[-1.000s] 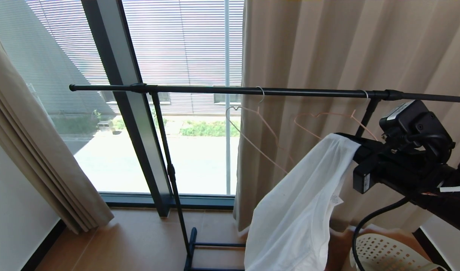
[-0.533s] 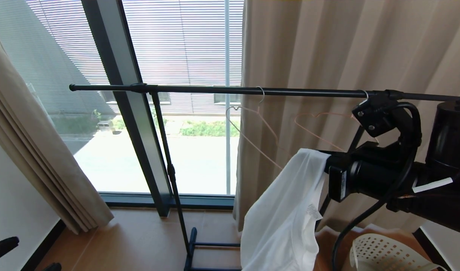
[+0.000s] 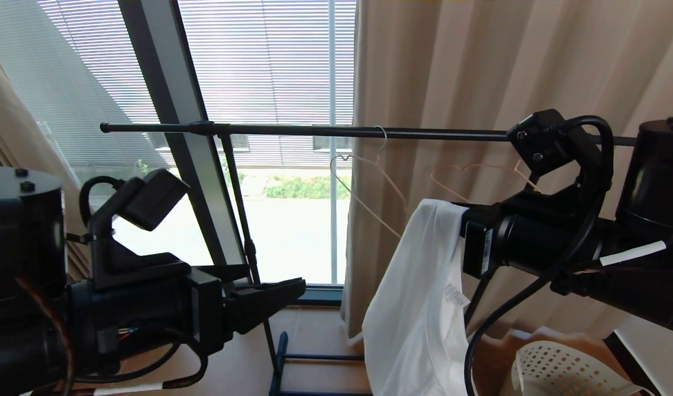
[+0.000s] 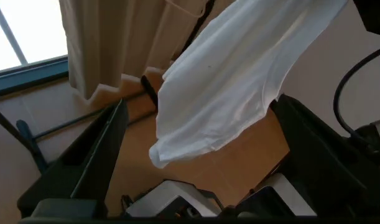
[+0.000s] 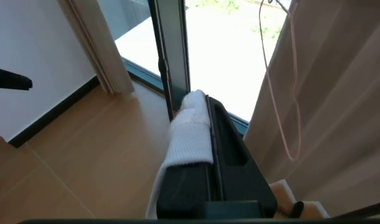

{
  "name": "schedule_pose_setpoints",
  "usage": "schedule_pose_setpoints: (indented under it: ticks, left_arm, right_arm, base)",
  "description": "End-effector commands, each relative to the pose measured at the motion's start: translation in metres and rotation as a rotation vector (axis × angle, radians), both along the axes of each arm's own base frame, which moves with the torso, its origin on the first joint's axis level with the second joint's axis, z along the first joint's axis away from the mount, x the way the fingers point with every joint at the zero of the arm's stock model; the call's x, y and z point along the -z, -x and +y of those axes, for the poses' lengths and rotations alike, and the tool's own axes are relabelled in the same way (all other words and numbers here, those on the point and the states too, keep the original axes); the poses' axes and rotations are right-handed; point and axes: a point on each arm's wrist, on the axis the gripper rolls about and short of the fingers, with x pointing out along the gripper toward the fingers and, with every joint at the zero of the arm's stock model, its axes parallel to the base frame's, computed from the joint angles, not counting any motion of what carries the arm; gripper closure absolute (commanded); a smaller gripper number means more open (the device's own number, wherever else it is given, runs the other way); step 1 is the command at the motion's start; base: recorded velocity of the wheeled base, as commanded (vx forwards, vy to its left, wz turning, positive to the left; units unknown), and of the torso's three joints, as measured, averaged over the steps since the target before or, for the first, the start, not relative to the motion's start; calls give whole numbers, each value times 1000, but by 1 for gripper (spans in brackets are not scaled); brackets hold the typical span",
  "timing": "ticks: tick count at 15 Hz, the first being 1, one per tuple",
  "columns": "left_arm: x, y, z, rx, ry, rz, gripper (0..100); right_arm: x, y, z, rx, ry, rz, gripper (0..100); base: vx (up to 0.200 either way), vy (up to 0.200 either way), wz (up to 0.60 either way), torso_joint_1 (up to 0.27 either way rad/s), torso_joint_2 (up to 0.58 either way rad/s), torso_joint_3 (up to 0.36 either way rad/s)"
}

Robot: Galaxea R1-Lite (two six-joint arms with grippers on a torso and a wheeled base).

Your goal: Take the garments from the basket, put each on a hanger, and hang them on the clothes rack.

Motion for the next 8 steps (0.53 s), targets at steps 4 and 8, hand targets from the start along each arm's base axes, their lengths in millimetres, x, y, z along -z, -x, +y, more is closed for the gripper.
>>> schedule_pose_setpoints:
  ticks: [4, 8]
  left_arm:
    - [43, -30, -37, 1, -48, 65, 0]
    - [49, -34, -51, 26, -92, -23, 0]
  right_arm:
    - [3, -36, 32, 259, 44, -26, 100]
    - [6, -68, 60, 369, 79, -32, 100]
  base:
    - [0, 0, 0, 0, 0, 0]
    - [0, 0, 0, 0, 0, 0]
